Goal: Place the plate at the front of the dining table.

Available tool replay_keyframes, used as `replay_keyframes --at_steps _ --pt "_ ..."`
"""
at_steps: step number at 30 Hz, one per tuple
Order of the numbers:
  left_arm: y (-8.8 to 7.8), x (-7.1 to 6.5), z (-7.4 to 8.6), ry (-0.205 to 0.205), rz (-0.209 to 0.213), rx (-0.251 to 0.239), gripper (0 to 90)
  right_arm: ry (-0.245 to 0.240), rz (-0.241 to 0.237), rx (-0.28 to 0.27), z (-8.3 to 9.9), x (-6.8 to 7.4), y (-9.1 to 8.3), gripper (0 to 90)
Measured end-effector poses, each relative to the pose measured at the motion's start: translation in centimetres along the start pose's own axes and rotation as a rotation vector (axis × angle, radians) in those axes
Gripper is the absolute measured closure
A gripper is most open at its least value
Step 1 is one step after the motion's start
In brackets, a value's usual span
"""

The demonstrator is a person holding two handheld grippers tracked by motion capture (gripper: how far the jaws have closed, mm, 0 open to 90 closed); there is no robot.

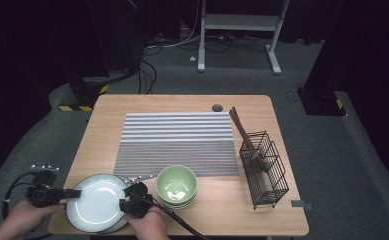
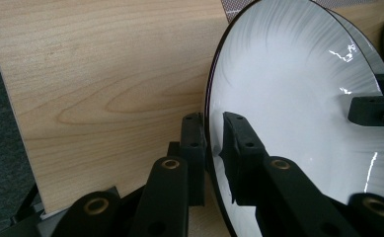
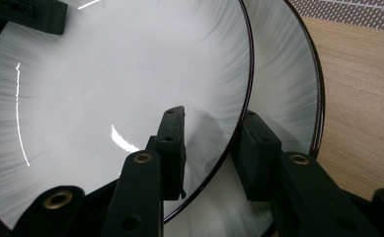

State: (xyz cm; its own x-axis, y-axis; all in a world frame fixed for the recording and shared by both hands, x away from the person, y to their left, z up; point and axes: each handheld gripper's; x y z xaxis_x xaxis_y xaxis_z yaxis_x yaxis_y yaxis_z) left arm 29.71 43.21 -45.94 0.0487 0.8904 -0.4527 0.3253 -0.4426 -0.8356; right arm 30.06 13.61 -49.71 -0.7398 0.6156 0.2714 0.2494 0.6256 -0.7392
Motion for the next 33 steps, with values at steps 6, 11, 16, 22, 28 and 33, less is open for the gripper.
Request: replay_keyframes --at_steps 6,11,16,22,28,33 --pt "0.22 -0.19 -0.23 0.008 -0.008 0.004 79.3 0.028 0.001 -0.02 0.07 -0.33 0.01 67.4" --pt "0.37 -0.25 -0.09 0.012 -0.002 0.004 78.4 0.05 -0.006 -0.035 0.22 -0.51 0.0 67.4" --pt "0.45 0.04 0.1 0.009 0.023 0.009 77.9 0.054 -0.005 -0.054 0.34 -0.65 0.06 67.3" --pt "0.49 0.18 0.41 0.0 0.041 0.01 77.7 0.063 0.002 -0.059 0.28 -0.67 0.1 67.1" --pt "0.48 -0.07 0.51 0.011 0.027 0.012 77.2 0.087 0.014 -0.062 0.21 -0.73 0.13 70.3" --pt "0.33 -0.2 0.18 0.011 0.038 0.005 79.0 0.095 0.032 -0.063 0.13 -0.71 -0.12 72.0"
Point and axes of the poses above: each handheld gripper's, and its own axes: y roughly forward along the jaws, z roughly out of its underside, x roughly to its left, and after that the axes turned 14 degrees about -y, right-handed
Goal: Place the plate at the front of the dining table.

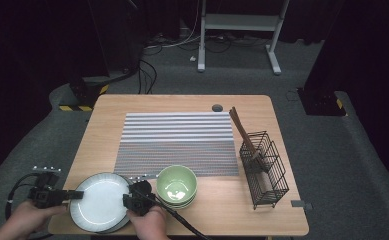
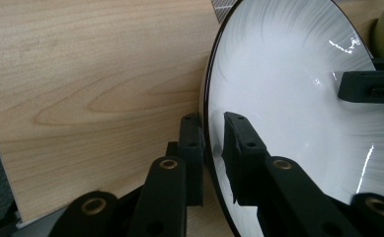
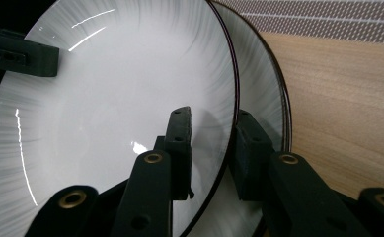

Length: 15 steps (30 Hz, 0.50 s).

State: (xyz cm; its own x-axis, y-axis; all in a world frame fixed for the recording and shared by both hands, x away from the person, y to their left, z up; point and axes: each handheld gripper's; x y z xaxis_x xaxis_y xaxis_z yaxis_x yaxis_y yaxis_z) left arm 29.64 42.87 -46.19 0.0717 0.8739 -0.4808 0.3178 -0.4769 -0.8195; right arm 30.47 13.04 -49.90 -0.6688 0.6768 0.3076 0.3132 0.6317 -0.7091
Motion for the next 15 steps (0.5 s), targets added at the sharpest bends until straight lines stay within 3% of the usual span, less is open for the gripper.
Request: replay_keyframes --at_steps 8,13,15 --pt "-0.3 -0.2 -0.5 0.005 0.014 -0.002 81.0 -0.016 0.006 -0.045 -0.1 0.2 -0.8 71.9" --pt "-1.0 -0.1 -0.4 0.044 0.062 -0.05 84.0 -0.001 0.001 -0.035 0.3 -0.1 -0.7 72.2" --pt "-1.2 -0.3 -0.5 0.058 0.049 -0.054 84.3 0.007 -0.019 -0.045 0.4 -0.1 -0.7 71.9"
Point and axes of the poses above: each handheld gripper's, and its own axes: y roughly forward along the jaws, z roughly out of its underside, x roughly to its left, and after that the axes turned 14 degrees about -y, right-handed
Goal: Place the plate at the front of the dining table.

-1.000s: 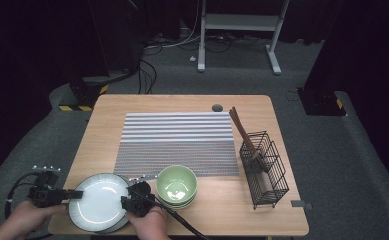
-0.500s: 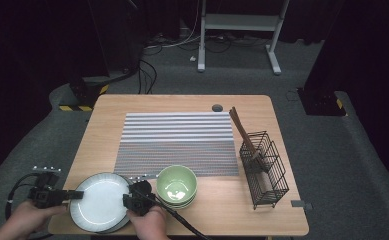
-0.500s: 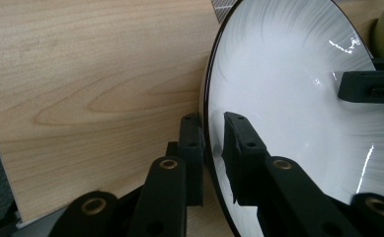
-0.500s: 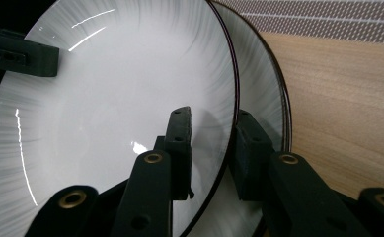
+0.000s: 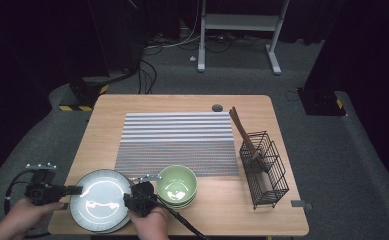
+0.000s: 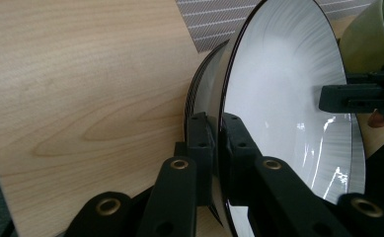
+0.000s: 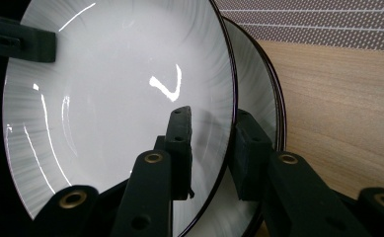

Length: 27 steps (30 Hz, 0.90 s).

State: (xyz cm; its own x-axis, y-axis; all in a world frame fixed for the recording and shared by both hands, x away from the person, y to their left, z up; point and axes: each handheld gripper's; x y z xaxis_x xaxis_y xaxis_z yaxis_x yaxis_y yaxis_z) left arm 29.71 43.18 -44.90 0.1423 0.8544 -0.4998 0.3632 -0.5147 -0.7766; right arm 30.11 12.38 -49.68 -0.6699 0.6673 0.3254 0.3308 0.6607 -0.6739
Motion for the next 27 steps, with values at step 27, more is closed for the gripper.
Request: replay_keyframes --at_steps 27 --pt "0.2 0.6 0.4 0.006 0.012 -0.005 83.1 -0.088 -0.03 -0.026 0.1 0.0 1.2 61.2"
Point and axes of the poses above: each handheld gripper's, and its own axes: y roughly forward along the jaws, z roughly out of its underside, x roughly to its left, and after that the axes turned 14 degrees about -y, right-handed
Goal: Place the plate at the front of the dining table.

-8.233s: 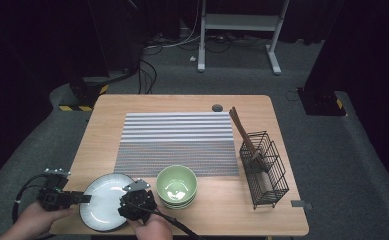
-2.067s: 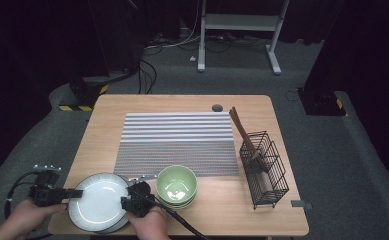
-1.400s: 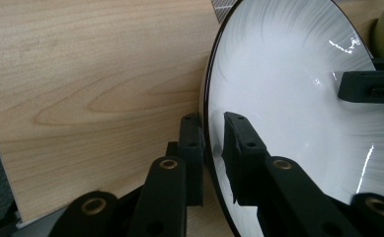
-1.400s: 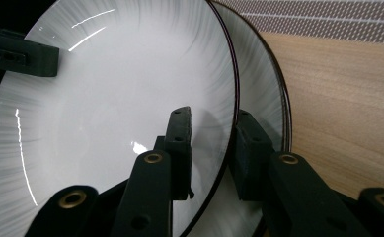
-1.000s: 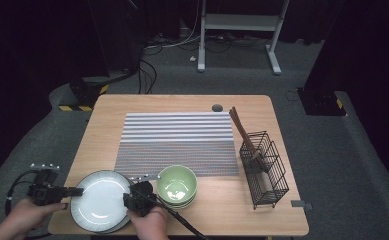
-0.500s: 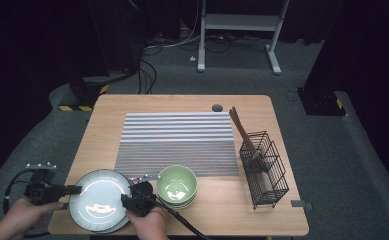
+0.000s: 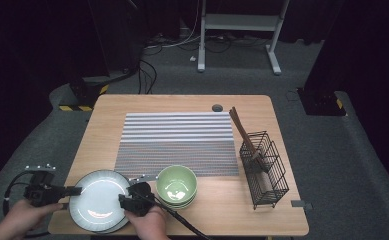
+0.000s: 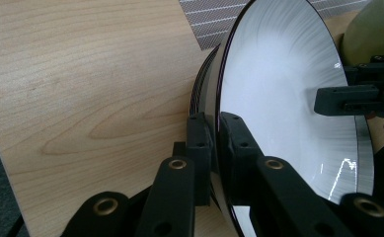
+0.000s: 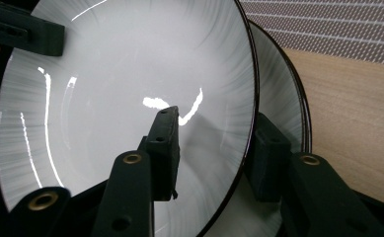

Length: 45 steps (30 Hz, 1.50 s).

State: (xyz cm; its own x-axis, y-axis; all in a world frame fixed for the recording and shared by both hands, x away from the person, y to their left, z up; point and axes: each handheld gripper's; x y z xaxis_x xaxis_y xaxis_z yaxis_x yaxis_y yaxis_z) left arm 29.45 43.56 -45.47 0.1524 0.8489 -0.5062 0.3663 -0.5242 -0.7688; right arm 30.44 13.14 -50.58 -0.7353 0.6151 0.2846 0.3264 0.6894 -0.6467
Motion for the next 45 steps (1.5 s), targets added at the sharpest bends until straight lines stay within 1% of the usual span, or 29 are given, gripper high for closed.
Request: replay_keyframes --at_steps 3,4,6,7,9,13,14,15,16,17,18,19,20,21,25,27,28,31,35,37,39,42,43,44,45 --pt "0.0 0.1 0.0 0.008 0.0 -0.001 82.9 -0.057 0.036 -0.018 0.2 0.3 0.1 62.6" --pt "0.0 0.2 0.1 0.009 0.002 -0.001 82.7 -0.063 0.037 -0.021 0.3 0.2 0.1 62.9" --pt "0.1 0.2 0.1 0.008 0.003 -0.002 82.5 -0.053 0.032 -0.017 0.2 0.1 0.1 64.3" --pt "0.2 0.2 0.1 0.012 -0.001 -0.004 82.4 -0.033 0.027 -0.012 0.1 0.0 0.1 65.4" --pt "0.3 0.2 0.1 0.009 0.0 -0.003 81.9 -0.019 0.018 -0.008 0.0 -0.2 0.1 66.7" --pt "0.5 0.2 0.2 0.027 -0.009 -0.001 80.4 0.0 0.009 0.0 -0.1 -0.4 0.1 68.0" --pt "0.6 0.2 0.2 0.026 -0.009 -0.004 79.6 0.003 0.01 0.0 -0.1 -0.4 0.1 68.2" --pt "0.6 0.2 0.2 0.038 0.008 0.002 77.2 0.003 0.012 0.003 -0.1 -0.4 0.1 68.3" --pt "0.7 0.2 0.2 0.04 0.012 0.003 73.2 0.012 0.01 0.006 -0.1 -0.4 0.1 68.5" --pt "0.7 0.2 0.2 0.038 0.01 0.001 73.2 0.016 0.009 0.005 -0.1 -0.4 0.1 68.7" --pt "0.7 0.2 0.3 0.037 0.001 -0.004 76.6 0.013 0.009 0.005 -0.1 -0.4 0.1 68.9" --pt "0.7 0.3 0.2 0.04 0.002 -0.008 79.2 0.015 0.011 0.004 -0.1 -0.4 0.0 69.1" --pt "0.8 0.3 0.3 0.033 0.006 -0.009 79.6 0.017 0.017 -0.001 -0.1 -0.4 0.0 69.6" --pt "0.8 0.3 0.2 0.038 0.005 -0.012 79.7 0.019 0.022 -0.003 -0.2 -0.4 -0.1 70.0" --pt "0.9 0.2 0.2 0.035 0.014 -0.017 80.4 0.014 0.044 -0.026 -0.3 -0.4 -0.6 72.8" --pt "1.0 0.2 0.3 0.038 0.017 -0.028 80.8 0.012 0.054 -0.039 -0.4 -0.3 -0.9 74.0" --pt "0.9 0.2 0.3 0.047 0.018 -0.037 81.0 0.007 0.061 -0.046 -0.4 -0.2 -1.1 74.6" --pt "0.9 0.3 0.5 0.04 0.037 -0.059 81.7 -0.005 0.074 -0.066 -0.4 0.0 -1.5 75.8" --pt "0.8 0.4 0.7 0.04 0.051 -0.078 82.2 -0.021 0.075 -0.074 -0.5 0.0 -1.6 76.0" --pt "0.8 0.2 0.7 0.047 0.044 -0.084 82.4 -0.028 0.079 -0.074 -0.4 0.0 -1.7 75.8" --pt "0.7 0.1 0.7 0.052 0.047 -0.087 82.6 -0.031 0.085 -0.074 -0.3 0.2 -1.8 76.0" --pt "0.7 0.1 0.8 0.05 0.054 -0.097 82.7 -0.03 0.08 -0.076 -0.3 0.1 -1.9 76.8" --pt "0.6 0.2 0.8 0.053 0.054 -0.1 82.6 -0.028 0.076 -0.083 -0.3 0.1 -2.0 77.3" --pt "0.6 0.1 0.8 0.048 0.058 -0.106 82.7 -0.03 0.075 -0.089 -0.3 0.1 -2.1 77.8" --pt "0.6 0.1 0.8 0.054 0.058 -0.111 83.1 -0.033 0.079 -0.094 -0.4 0.2 -2.2 78.7"
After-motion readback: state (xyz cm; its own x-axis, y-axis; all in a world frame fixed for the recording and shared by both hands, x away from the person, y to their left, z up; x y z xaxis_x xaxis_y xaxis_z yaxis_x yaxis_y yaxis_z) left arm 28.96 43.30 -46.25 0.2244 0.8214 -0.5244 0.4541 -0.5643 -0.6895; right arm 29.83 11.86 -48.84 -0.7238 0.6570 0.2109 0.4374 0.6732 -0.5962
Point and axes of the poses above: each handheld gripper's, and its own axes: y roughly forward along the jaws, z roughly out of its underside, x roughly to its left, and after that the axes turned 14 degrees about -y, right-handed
